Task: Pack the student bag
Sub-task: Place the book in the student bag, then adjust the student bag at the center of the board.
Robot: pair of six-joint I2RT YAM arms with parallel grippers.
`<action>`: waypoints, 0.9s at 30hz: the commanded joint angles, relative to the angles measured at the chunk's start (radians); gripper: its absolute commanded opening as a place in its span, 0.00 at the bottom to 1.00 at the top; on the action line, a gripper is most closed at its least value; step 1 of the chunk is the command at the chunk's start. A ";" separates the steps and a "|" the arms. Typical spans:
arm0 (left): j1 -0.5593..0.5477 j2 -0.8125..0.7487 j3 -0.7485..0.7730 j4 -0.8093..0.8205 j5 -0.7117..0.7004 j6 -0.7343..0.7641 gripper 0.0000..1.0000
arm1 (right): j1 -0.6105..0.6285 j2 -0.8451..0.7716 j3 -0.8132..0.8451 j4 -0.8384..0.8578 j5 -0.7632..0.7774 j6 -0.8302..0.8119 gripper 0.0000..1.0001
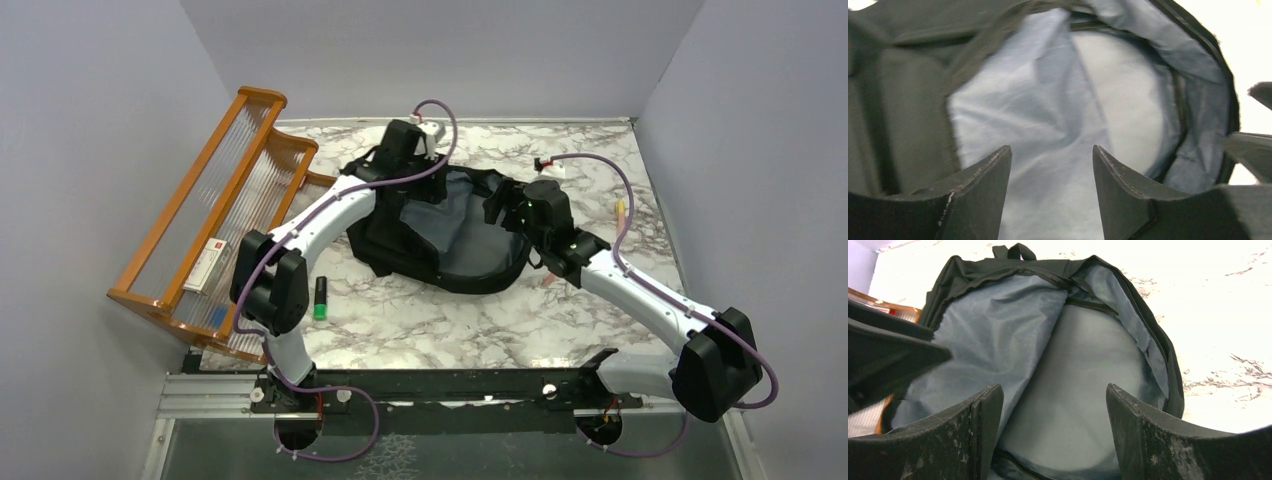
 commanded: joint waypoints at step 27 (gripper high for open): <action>0.220 -0.092 -0.316 0.354 0.345 -0.331 0.50 | -0.044 -0.053 0.095 -0.189 0.065 0.123 0.78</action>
